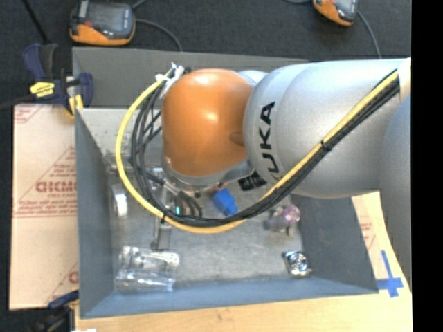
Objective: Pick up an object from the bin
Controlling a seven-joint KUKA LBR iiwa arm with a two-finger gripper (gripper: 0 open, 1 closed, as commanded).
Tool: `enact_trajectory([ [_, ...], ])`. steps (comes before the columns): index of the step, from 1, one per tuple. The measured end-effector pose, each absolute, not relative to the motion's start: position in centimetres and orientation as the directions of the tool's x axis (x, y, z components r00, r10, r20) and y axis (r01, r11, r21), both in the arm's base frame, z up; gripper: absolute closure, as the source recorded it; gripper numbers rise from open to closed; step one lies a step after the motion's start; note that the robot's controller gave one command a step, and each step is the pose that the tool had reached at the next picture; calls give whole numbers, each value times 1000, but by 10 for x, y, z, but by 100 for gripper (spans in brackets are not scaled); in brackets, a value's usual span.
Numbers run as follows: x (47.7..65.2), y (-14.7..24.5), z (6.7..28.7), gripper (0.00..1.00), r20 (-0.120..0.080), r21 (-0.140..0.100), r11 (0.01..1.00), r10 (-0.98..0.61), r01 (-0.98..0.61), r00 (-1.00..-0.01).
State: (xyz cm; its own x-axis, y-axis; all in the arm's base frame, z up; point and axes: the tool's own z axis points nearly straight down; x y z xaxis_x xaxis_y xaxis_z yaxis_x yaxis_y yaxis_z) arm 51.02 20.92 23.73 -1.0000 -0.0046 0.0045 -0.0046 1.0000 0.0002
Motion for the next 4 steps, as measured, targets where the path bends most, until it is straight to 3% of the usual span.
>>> enact_trajectory([
  [1, 474, 206, 86, 0, 3, 0, 999, -32, -32, -999],
  [2, 573, 125, 71, 0, -5, -4, 933, -361, -361, -933],
  [3, 510, 184, 79, 0, 0, 4, 894, -448, -448, -894],
  [4, 484, 219, 73, 0, -16, -3, 861, -508, -508, -861],
])
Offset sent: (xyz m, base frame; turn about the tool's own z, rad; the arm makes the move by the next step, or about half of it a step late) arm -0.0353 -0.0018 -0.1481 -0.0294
